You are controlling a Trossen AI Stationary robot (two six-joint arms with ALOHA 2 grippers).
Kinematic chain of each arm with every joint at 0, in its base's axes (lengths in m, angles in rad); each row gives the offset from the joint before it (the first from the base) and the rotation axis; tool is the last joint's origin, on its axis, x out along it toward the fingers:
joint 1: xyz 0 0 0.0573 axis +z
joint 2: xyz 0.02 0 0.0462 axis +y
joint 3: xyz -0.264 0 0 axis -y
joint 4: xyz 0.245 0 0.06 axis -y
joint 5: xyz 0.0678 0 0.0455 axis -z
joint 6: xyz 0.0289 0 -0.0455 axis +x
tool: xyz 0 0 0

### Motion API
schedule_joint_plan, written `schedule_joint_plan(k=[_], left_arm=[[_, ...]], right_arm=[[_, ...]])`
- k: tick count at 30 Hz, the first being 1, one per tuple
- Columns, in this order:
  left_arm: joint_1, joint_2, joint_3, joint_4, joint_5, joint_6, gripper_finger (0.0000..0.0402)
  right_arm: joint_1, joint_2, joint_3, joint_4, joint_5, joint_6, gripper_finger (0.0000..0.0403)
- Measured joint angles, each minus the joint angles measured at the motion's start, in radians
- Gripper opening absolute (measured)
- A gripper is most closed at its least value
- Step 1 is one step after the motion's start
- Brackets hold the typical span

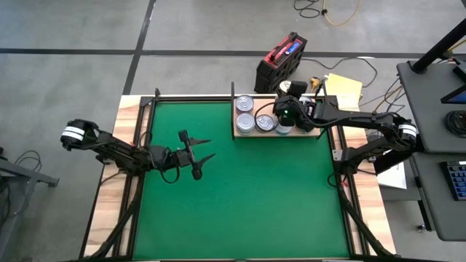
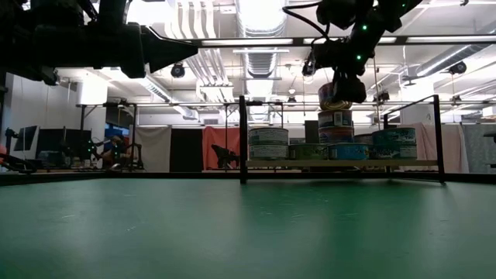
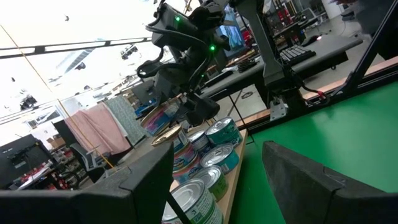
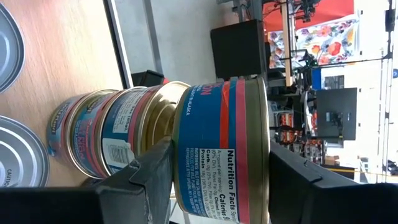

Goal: Stack canned seafood by type on shelf
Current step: Stack the blue/pink tuna can on top of the blue/pink tuna can on the shelf

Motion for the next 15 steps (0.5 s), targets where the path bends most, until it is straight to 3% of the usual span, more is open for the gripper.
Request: schedule_joint_plan(k=[15], left_arm=[[0.0,0.0,0.0,0.0,0.0,0.0,0.023]], right_arm=[[0.0,0.0,-0.012,0.0,-0.001,0.002,0.0187]])
